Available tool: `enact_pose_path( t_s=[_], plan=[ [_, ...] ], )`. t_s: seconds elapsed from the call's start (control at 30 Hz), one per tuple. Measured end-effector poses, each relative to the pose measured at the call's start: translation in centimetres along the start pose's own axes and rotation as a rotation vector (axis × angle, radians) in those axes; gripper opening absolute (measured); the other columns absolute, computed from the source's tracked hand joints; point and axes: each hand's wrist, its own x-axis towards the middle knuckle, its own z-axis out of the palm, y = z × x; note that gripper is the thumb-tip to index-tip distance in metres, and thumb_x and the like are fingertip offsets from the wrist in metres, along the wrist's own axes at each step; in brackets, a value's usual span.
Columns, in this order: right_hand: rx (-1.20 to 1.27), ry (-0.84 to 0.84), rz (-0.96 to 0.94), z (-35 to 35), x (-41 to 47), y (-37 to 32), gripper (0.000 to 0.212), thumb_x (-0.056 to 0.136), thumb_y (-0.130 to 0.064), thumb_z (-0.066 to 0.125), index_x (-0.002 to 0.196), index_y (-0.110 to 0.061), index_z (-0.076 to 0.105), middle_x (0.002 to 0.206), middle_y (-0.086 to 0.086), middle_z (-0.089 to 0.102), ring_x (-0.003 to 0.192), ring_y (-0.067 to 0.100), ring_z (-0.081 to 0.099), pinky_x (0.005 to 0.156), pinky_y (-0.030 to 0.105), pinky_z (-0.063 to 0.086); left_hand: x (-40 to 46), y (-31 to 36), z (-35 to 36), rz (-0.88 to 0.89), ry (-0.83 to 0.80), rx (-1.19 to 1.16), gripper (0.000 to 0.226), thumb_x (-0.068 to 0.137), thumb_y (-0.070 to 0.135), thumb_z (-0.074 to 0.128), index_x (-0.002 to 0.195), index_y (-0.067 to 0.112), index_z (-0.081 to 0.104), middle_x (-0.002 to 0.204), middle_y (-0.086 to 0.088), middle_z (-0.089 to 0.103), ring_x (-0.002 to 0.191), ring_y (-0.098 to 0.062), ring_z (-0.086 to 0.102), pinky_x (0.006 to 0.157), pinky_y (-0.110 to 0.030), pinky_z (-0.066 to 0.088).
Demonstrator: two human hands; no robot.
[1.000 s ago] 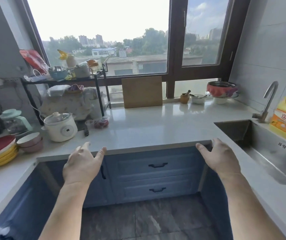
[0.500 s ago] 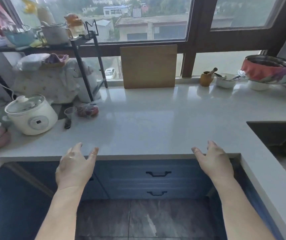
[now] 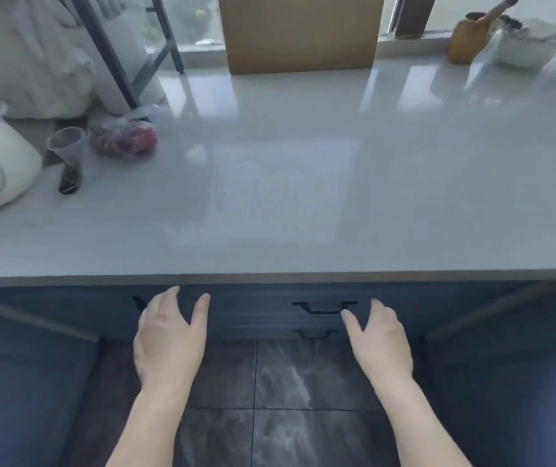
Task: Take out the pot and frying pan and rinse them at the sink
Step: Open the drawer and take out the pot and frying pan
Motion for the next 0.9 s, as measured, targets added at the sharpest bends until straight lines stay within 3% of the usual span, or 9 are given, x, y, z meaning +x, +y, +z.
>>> enact_pose_path(
  t_s=[0.1,0.23,0.33,0.5,0.67,0.8,0.9],
  plan=[
    [-0.049,0.004,-0.019,3.8,2.0,-0.2,0.054,0.095,-0.053,0.049,0.124,-0.008,0.053,0.119,0.012,0.056,0.111,0.028,0.052,0.087,0.043,0.050,1.2,-1.6,2.5,-0.002,0.009,0.015,0.063,0.094,0.055,0.045,0.142,0.013,0.046,0.144,-0.006,0.048,0.139,-0.023,0.036,0.104,-0.047,0.038],
    [-0.153,-0.044,-0.126,9.1,4.4,0.2,0.064,0.097,-0.053,0.045,0.144,-0.010,0.041,0.143,0.009,0.046,0.133,0.028,0.040,0.101,0.041,0.044,2.4,-3.4,5.4,0.011,0.033,0.055,0.064,0.093,0.053,0.047,0.138,0.007,0.049,0.139,-0.011,0.052,0.137,-0.028,0.036,0.104,-0.051,0.038],
    [-0.238,-0.120,-0.179,12.0,5.5,0.5,0.065,0.098,-0.055,0.041,0.149,-0.015,0.035,0.150,0.005,0.039,0.140,0.025,0.032,0.106,0.042,0.038,2.8,-4.5,6.7,0.025,0.031,0.080,0.072,0.089,0.058,0.039,0.134,0.004,0.052,0.132,-0.013,0.056,0.132,-0.030,0.041,0.101,-0.052,0.041],
    [-0.327,-0.144,-0.209,13.9,5.9,1.1,0.063,0.097,-0.056,0.038,0.148,-0.019,0.037,0.152,0.001,0.037,0.145,0.022,0.025,0.109,0.046,0.031,2.6,-5.4,7.3,0.058,0.041,0.089,0.079,0.084,0.063,0.032,0.131,0.004,0.054,0.129,-0.013,0.057,0.130,-0.031,0.042,0.099,-0.052,0.042],
    [-0.361,-0.175,-0.213,13.7,5.5,1.6,0.064,0.098,-0.061,0.029,0.146,-0.019,0.039,0.149,-0.001,0.038,0.144,0.019,0.024,0.105,0.043,0.036,1.8,-4.7,7.3,0.088,0.055,0.058,0.074,0.086,0.060,0.035,0.133,0.005,0.054,0.133,-0.013,0.056,0.132,-0.029,0.042,0.102,-0.052,0.041],
    [-0.406,-0.172,-0.231,13.7,3.4,2.3,0.058,0.097,-0.060,0.029,0.132,-0.019,0.051,0.136,-0.001,0.047,0.135,0.021,0.038,0.093,0.044,0.044,1.1,-4.2,7.1,0.104,0.063,0.046,0.075,0.086,0.060,0.035,0.136,0.007,0.052,0.139,-0.011,0.052,0.137,-0.029,0.037,0.105,-0.052,0.039],
    [-0.399,-0.210,-0.245,13.6,1.8,3.4,0.060,0.085,-0.061,0.034,0.099,-0.014,0.070,0.100,0.003,0.064,0.101,0.027,0.065,0.064,0.044,0.052,0.6,-4.3,7.2,0.119,0.056,0.063,0.077,0.086,0.061,0.034,0.139,0.008,0.050,0.145,-0.012,0.046,0.140,-0.029,0.032,0.107,-0.053,0.038]
  ],
)
